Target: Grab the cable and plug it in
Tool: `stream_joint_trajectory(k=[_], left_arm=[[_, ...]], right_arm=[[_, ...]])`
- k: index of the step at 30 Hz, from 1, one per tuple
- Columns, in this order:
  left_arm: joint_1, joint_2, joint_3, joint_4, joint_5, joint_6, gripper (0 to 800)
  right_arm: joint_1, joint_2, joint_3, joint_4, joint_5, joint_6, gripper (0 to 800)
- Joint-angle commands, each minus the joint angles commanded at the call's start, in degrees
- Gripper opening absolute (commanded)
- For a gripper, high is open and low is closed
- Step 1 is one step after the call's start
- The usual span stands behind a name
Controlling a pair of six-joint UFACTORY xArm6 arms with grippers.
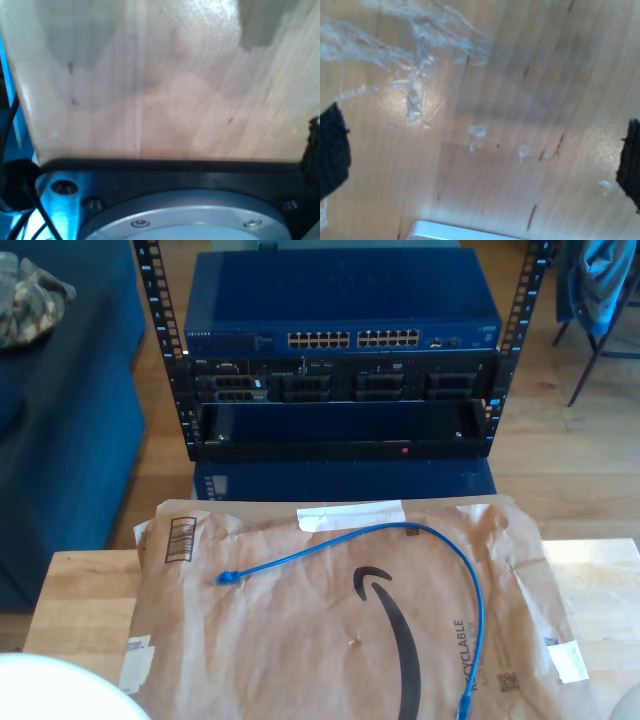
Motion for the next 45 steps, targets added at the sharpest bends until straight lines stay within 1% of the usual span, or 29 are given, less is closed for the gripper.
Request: stream_joint_trajectory(k=[8,14,16,20,22,24,26,28,30,32,35,37,39,40,43,45], left_arm=[[0.0,0.0,0.0,0.0,0.0,0.0,800],[0.0,0.0,0.0,0.0,0.0,0.0,799],[0.0,0.0,0.0,0.0,0.0,0.0,799],[-0.1,0.0,-0.3,0.3,0.5,0.3,799],[0.0,-0.7,-1.1,0.4,0.9,0.3,799],[0.0,-1.1,-2.1,0.4,2.7,0.2,799],[-0.1,-1.1,-3.8,0.5,5.9,0.1,799],[-0.2,-1.9,-6.6,0.5,10.5,0.0,800],[-0.6,-2.3,-9.7,0.4,15.6,-0.7,799],[-3.4,-2.7,-13.2,0.3,19.6,-4.2,800],[-12.8,-3.2,-18.6,0.3,25.0,-15.6,799],[-18.2,-3.0,-22.9,0.3,29.4,-21.9,799],[-23.1,-2.7,-26.3,0.1,32.6,-25.4,799],[-25.3,-2.7,-27.5,-0.3,33.5,-27.2,799],[-30.2,-2.6,-31.1,-3.5,33.8,-32.6,799],[-33.4,-2.6,-32.9,-4.7,33.8,-35.2,799]], right_arm=[[-0.4,0.0,0.0,0.1,0.0,0.2,798],[-0.4,-0.7,0.0,0.0,0.1,5.8,798],[-0.4,-0.9,-0.2,0.0,0.4,6.3,798],[-0.4,-4.0,-0.2,0.0,0.6,7.5,797],[-0.4,-5.5,-0.8,0.0,1.1,8.9,797],[-0.4,-7.3,-2.6,-0.2,4.6,11.8,797],[-0.4,-8.0,-6.7,-0.3,10.5,13.4,797],[-0.4,-7.9,-11.1,-0.3,15.9,14.7,796],[-0.4,-7.7,-14.2,0.0,18.6,18.2,796],[-0.1,-7.7,-16.5,0.3,19.7,22.3,796],[3.1,-7.7,-19.7,0.4,20.4,28.9,791],[9.4,-7.6,-21.7,0.4,20.3,35.3,784],[14.9,-7.3,-23.7,0.3,20.4,41.9,780],[17.2,-6.9,-24.4,0.3,20.4,44.9,779],[26.4,-6.0,-26.9,0.3,20.4,52.2,773],[32.8,-5.5,-28.7,0.3,20.5,56.2,743]])
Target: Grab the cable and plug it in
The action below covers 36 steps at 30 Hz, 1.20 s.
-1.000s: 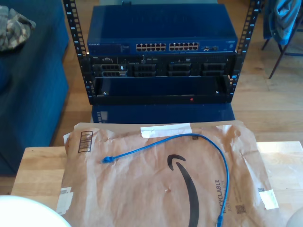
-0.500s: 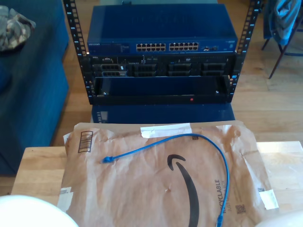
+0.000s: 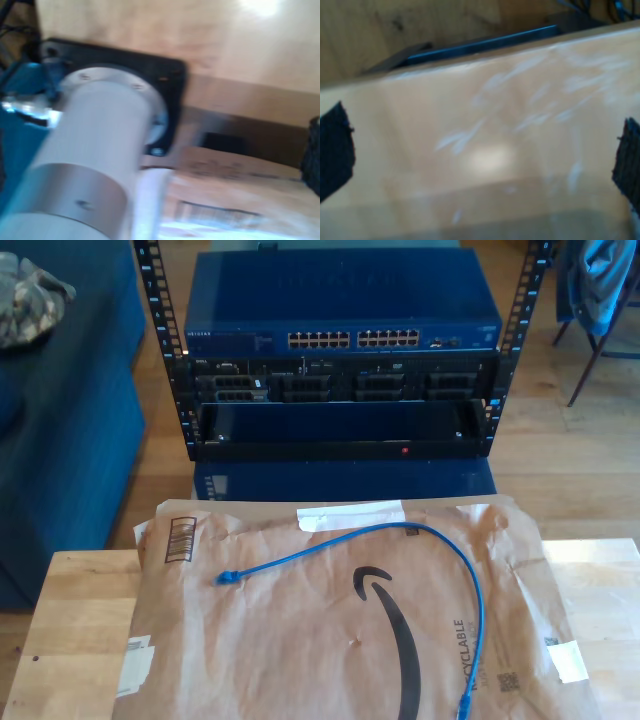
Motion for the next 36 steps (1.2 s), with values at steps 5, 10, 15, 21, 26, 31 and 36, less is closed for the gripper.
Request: stream_joint_trajectory(k=[5,10,15,21,26,31,36], left_arm=[[-8.1,0.5,-2.5,-2.0,0.0,-6.9,799],[-15.7,1.2,-2.8,-3.3,-0.2,-13.6,799],[-24.7,1.3,-4.4,-4.7,-0.6,-22.1,800],[-28.0,2.5,-5.5,-10.2,-0.6,-27.4,800],[-28.0,3.3,-5.4,-11.8,-0.8,-28.4,799],[-28.2,4.3,-6.2,-12.0,-0.8,-28.7,799],[-29.5,5.3,-6.5,-16.3,-0.9,-30.7,799]], right_arm=[[11.4,4.2,-6.8,0.1,1.7,10.4,759],[25.3,10.5,-14.2,0.1,7.9,22.9,797],[44.2,16.7,-20.7,0.1,7.9,37.0,798],[64.8,25.7,-30.2,0.0,6.1,52.5,797],[75.1,30.1,-31.9,-0.4,-2.1,58.5,796],[81.6,37.3,-37.3,-0.4,-2.3,62.8,796],[86.2,46.1,-44.0,-0.5,-2.5,66.0,796]])
